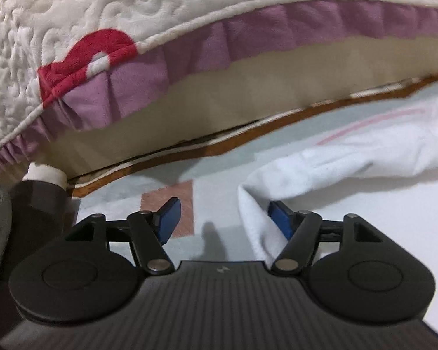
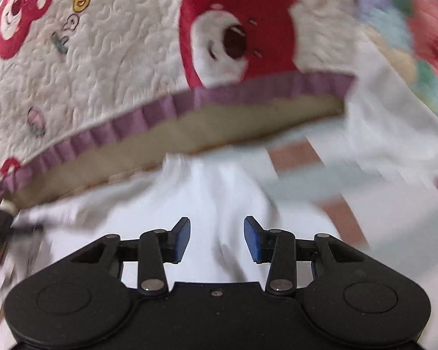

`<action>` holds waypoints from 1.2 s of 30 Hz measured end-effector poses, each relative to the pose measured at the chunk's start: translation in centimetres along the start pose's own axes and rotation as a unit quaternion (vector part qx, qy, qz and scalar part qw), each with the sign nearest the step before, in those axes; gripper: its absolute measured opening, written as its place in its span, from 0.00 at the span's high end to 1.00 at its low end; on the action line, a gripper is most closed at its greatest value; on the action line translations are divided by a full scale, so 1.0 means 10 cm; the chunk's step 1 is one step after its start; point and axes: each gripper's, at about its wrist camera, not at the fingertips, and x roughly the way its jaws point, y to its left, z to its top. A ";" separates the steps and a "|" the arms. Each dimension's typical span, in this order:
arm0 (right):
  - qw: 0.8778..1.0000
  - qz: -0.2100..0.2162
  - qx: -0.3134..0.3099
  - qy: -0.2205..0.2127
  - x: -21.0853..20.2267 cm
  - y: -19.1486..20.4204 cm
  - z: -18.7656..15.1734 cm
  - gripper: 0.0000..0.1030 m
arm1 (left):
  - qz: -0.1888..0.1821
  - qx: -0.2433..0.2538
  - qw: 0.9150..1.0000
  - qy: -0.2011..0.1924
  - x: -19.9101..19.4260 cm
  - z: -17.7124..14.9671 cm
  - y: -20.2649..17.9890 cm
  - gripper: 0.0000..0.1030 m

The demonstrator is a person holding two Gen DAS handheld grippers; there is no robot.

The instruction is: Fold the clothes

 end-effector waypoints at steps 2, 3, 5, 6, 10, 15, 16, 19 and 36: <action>1.000 -0.015 -0.003 -0.004 -0.27 -0.13 -0.17 0.56 | -0.004 -0.053 0.999 0.008 0.01 0.11 0.12 0.35; 1.000 -0.022 -0.005 -0.011 -0.39 -0.21 -0.25 0.55 | -0.012 -0.088 0.996 0.016 0.02 0.16 0.20 0.35; 0.999 -0.035 -0.004 -0.020 -0.56 -0.38 -0.38 0.55 | -0.059 -0.214 0.973 0.064 0.13 0.17 0.46 0.37; 0.999 -0.046 0.000 -0.020 -0.59 -0.48 -0.43 0.55 | -0.086 -0.268 0.955 0.091 0.20 0.14 0.57 0.43; 0.993 -0.077 0.079 -0.044 -0.66 -0.78 -0.50 0.54 | -0.083 -0.222 0.965 0.115 0.05 0.15 0.47 0.46; 0.980 0.005 0.195 -0.031 -0.60 -0.87 -0.56 0.53 | -0.109 -0.028 0.984 0.136 -0.62 0.26 -0.10 0.46; 0.983 0.007 0.180 -0.025 -0.59 -0.84 -0.54 0.52 | -0.110 -0.015 0.980 0.165 -0.75 0.32 -0.22 0.46; 0.992 0.003 0.128 -0.008 -0.54 -0.73 -0.46 0.49 | -0.124 0.012 0.965 0.232 -1.17 0.52 -0.57 0.45; 0.998 -0.055 0.021 0.009 -0.17 -0.67 -0.52 0.96 | -0.218 0.215 0.945 0.118 -1.74 0.66 -3.26 0.33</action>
